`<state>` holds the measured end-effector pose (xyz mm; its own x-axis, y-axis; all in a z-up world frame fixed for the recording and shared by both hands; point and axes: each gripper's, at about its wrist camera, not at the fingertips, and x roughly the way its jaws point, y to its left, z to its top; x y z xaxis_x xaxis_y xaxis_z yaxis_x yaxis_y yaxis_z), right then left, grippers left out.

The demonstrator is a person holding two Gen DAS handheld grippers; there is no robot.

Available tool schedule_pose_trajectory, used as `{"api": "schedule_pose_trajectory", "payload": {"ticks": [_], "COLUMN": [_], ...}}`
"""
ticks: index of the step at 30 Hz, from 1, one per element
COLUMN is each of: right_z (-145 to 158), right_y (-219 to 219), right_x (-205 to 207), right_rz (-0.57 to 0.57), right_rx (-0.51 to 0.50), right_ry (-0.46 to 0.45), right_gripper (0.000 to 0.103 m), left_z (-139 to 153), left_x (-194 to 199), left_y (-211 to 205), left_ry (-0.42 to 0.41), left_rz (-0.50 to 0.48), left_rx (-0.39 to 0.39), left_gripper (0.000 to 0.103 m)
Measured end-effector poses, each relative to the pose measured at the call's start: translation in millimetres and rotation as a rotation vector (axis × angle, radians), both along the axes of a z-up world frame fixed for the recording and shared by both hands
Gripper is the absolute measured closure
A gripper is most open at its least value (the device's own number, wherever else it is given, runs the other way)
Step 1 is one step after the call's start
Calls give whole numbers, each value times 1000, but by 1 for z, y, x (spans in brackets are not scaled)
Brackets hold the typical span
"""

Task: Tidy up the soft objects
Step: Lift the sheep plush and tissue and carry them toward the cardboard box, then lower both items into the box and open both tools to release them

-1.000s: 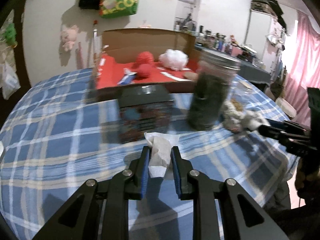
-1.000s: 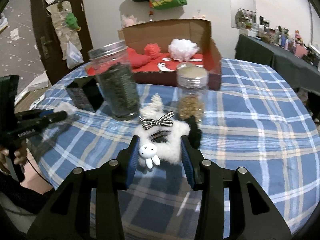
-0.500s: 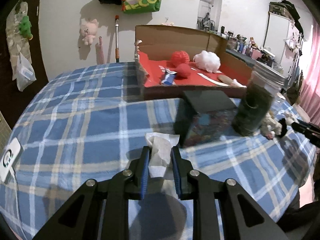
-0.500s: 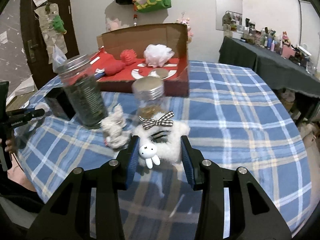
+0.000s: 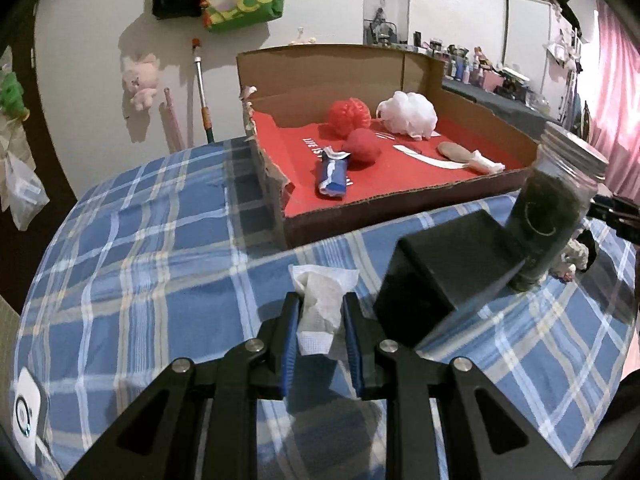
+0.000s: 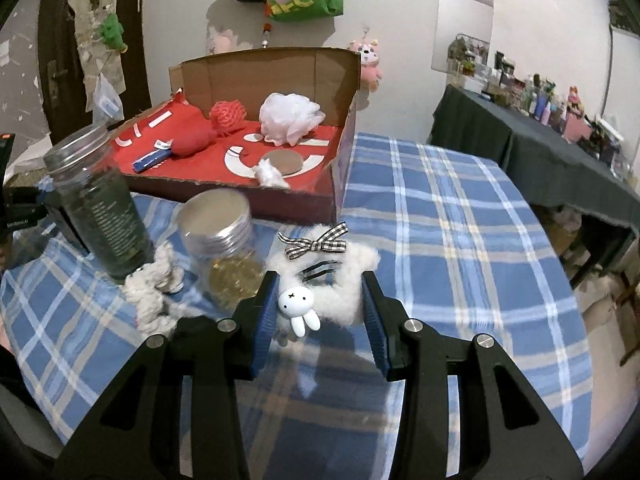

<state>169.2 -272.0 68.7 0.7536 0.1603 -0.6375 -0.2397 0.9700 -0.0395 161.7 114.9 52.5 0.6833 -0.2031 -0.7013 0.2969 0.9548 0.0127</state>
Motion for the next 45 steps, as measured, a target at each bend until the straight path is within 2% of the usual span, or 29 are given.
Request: {"api": "schedule_pose_trajectory", "payload": {"ticks": [10,29,36,41,45], "right_z": [5,18,34,45,50], "right_y": [-2,6,22,39,60], "right_x": [19,31,48,74,101], "right_rz": [45,157,238,330,418], "right_rx": [-77,-77,-84,-37,22], "right_ry": [-51,-107,-123,-82,3], "right_gripper": [64,64,64,64,64], "left_z": [3,28,41,52,57], "left_x": [22,29,41,57,76], "left_y": [0,-8,-16,-36,-61], "left_ry": [-7,-69,-62,-45,-3], "left_rz": [-60,-176,-216,-268,-315], "left_rx": [32,42,12,-20,-34], "left_gripper": [80,80,80,80,80]}}
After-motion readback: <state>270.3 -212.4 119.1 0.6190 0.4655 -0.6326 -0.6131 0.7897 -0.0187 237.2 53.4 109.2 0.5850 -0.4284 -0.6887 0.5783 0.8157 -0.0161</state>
